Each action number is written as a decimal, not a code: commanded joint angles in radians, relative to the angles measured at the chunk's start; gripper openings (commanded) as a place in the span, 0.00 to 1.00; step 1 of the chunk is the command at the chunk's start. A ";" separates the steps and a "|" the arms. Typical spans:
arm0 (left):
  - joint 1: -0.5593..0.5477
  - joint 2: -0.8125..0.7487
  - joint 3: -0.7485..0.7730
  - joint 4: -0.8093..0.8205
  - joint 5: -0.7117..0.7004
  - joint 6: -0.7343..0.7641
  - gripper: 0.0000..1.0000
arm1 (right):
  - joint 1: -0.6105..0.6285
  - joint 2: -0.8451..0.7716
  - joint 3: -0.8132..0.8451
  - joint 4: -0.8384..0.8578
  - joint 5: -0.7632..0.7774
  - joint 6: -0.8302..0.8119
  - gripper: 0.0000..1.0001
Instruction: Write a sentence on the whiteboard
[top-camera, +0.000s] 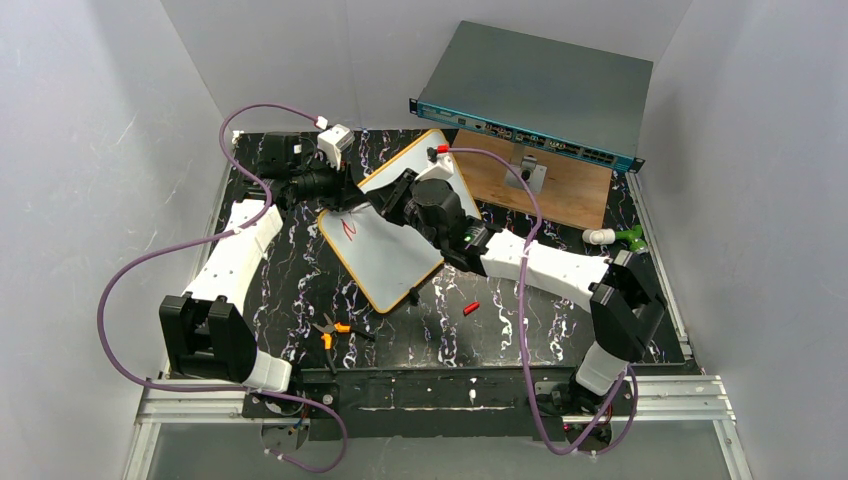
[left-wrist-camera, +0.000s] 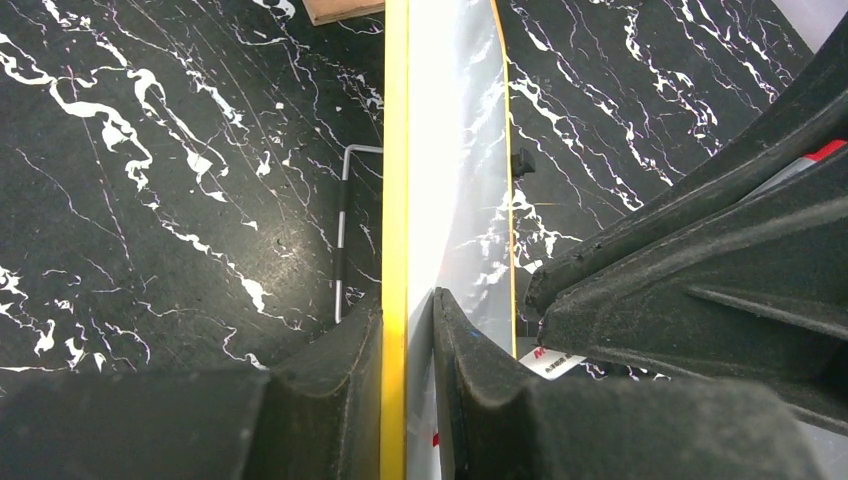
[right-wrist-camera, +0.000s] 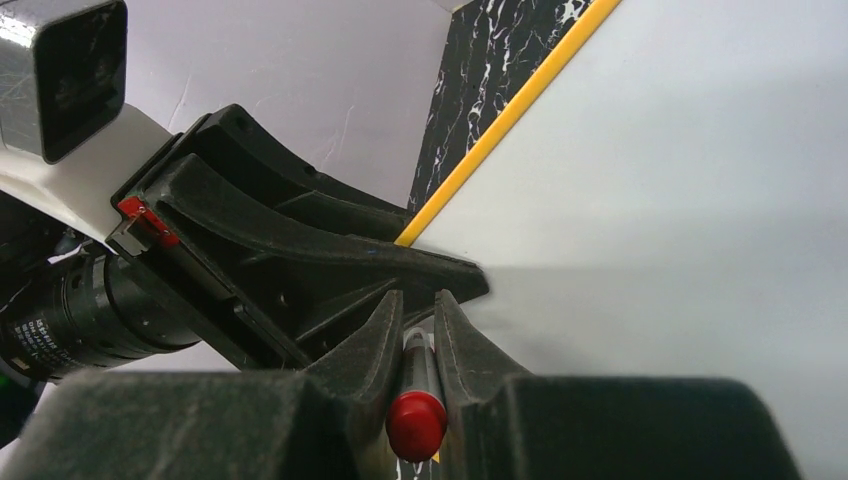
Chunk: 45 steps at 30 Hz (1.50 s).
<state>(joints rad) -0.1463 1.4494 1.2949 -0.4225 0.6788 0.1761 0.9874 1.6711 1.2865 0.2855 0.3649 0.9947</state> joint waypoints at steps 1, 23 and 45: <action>-0.008 0.004 0.007 -0.033 -0.059 0.096 0.00 | -0.004 0.017 0.043 0.018 0.036 -0.009 0.01; -0.008 0.003 0.019 -0.036 -0.067 0.099 0.00 | -0.003 -0.114 -0.063 0.108 -0.045 -0.130 0.01; -0.009 -0.008 0.015 -0.039 -0.054 0.107 0.00 | -0.011 -0.212 -0.119 -0.071 -0.107 -0.150 0.01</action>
<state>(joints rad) -0.1478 1.4494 1.2991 -0.4271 0.6876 0.1833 0.9871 1.4925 1.1633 0.1642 0.2462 0.8925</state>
